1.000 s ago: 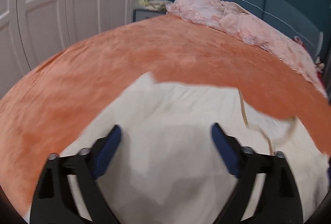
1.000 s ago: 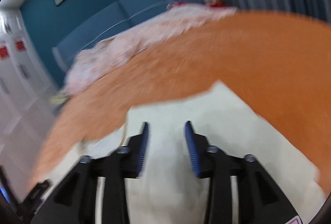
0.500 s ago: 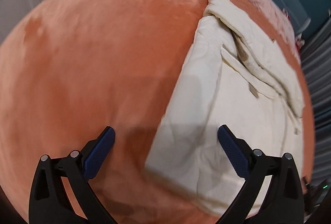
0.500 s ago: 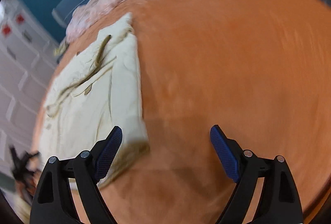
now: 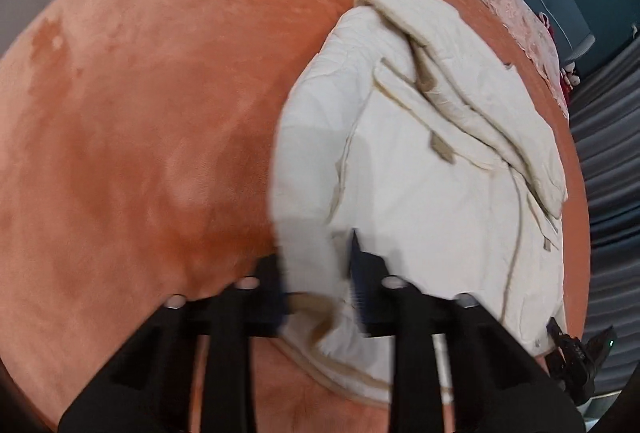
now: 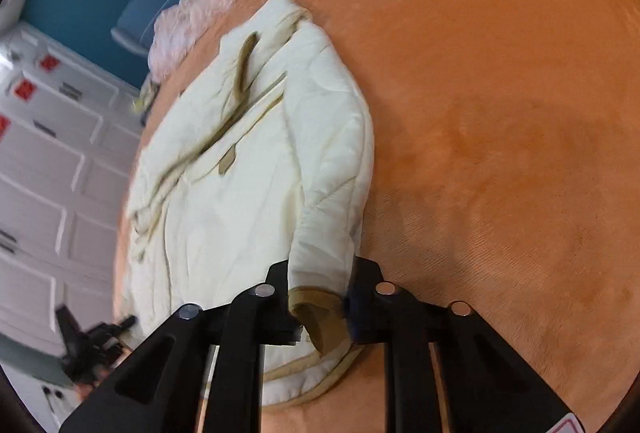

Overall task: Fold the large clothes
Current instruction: 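Grasp a sleeve cuff with the left gripper while the right gripper grasps the other cuff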

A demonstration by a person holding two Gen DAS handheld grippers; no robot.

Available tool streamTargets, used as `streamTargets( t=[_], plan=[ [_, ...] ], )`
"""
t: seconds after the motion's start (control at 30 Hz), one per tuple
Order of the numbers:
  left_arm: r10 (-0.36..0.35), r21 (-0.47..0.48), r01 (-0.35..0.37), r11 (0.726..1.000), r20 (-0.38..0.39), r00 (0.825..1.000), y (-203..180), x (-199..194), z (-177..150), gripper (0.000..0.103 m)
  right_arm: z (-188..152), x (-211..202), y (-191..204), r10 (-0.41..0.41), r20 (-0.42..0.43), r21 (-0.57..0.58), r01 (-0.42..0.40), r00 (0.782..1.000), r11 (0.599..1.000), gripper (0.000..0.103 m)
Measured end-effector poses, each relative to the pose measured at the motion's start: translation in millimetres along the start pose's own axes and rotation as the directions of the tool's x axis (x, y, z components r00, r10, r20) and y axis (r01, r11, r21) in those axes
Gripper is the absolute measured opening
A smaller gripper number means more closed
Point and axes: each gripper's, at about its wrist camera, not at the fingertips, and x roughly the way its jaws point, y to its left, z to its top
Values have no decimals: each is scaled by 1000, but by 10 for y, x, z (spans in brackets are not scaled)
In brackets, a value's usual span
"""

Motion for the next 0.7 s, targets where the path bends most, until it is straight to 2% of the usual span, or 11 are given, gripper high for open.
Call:
streamTargets(
  t=[0.17, 0.23, 0.3, 0.47, 0.57, 0.7],
  plan=[
    [-10, 70, 7, 998, 48, 999, -132, -453, -129, 13, -114, -501, 164, 22, 39, -98, -19, 999, 995, 9],
    [-23, 94, 18, 995, 54, 998, -114, -704, -296, 13, -175, -681, 196, 28, 31, -138, -23, 999, 990, 9],
    [-20, 129, 14, 992, 49, 999, -57, -914, -494, 13, -385, -946, 198, 23, -2, -195, -23, 1000, 980, 9],
    [-14, 183, 21, 983, -35, 999, 266, -1457, -1205, 13, -1086, -1622, -26, -5, -142, -261, -32, 990, 965, 9],
    [34, 221, -7, 975, -116, 993, 479, -1756, -1741, 13, -1497, -1954, -166, -40, -222, -251, -18, 974, 968, 9],
    [71, 220, -30, 975, -186, 980, 584, -1979, -2119, 13, -1912, -2283, -269, -75, -266, -233, 11, 961, 972, 9]
  ],
)
